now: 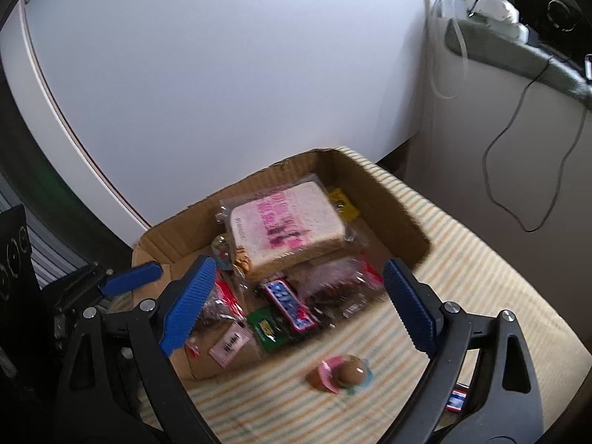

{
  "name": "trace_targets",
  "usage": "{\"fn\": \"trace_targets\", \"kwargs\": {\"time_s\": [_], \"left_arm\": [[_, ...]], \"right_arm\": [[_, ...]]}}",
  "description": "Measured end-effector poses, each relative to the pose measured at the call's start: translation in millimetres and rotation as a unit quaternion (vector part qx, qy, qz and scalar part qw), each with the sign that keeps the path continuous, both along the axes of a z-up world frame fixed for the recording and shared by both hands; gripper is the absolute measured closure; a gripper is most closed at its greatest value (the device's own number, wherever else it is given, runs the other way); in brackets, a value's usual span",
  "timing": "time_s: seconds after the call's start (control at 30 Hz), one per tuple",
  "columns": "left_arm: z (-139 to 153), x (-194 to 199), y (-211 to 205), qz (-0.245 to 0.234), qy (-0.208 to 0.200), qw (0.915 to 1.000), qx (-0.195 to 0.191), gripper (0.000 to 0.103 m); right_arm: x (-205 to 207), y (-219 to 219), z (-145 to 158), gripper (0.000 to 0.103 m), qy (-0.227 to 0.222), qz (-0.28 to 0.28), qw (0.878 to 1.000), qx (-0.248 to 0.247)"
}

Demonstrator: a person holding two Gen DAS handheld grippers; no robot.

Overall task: Organize snacks
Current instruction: 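Open the right tool to drop the bread loaf into the box, then grasp the round brown candy with the left tool while the right tool grasps the chocolate bar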

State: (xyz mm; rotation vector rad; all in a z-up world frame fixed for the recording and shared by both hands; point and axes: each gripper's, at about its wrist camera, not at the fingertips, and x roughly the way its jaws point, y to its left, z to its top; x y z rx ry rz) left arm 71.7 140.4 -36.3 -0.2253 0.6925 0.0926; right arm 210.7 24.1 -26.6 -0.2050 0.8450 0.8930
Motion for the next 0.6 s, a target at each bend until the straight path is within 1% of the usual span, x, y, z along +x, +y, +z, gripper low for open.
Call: {"fn": "trace_targets", "kwargs": {"time_s": [0.17, 0.23, 0.27, 0.3, 0.33, 0.4, 0.47, 0.6], "left_arm": [[5.1, -9.1, -15.2, -0.016, -0.012, 0.9998, 0.002, 0.040], [6.6, -12.4, -27.7, -0.028, -0.017, 0.9994, 0.010, 0.040], [7.0, -12.9, -30.6, -0.031, -0.018, 0.9993, 0.013, 0.041], [7.1, -14.2, -37.5, -0.037, -0.019, 0.9990, 0.016, 0.047], [7.4, -14.8, -40.9, -0.041, -0.020, 0.9988, 0.016, 0.049], [7.2, -15.7, -51.7, -0.054, -0.022, 0.9982, 0.015, 0.050], [5.6, -15.5, -61.9, -0.067, -0.020, 0.9975, 0.011, 0.054], [-0.9, -17.3, -80.3, -0.086, -0.014, 0.9962, -0.002, 0.056]], "right_arm": [[-7.6, -40.0, 11.8, 0.009, -0.030, -0.024, 0.999, 0.006], [-10.2, -61.7, 15.1, 0.009, -0.039, -0.039, 0.998, 0.006], [-10.9, -71.0, 15.5, 0.009, -0.043, -0.046, 0.998, 0.005], [-11.4, -80.5, 15.7, 0.009, -0.049, -0.054, 0.997, 0.003], [-11.0, -87.1, 16.3, 0.009, -0.052, -0.060, 0.997, 0.002], [-8.8, -104.9, 14.4, 0.009, -0.057, -0.077, 0.995, -0.002], [-6.9, -120.9, 10.6, 0.009, -0.060, -0.088, 0.994, -0.006], [-3.8, -142.6, -0.1, 0.009, -0.057, -0.090, 0.994, -0.019]]}}
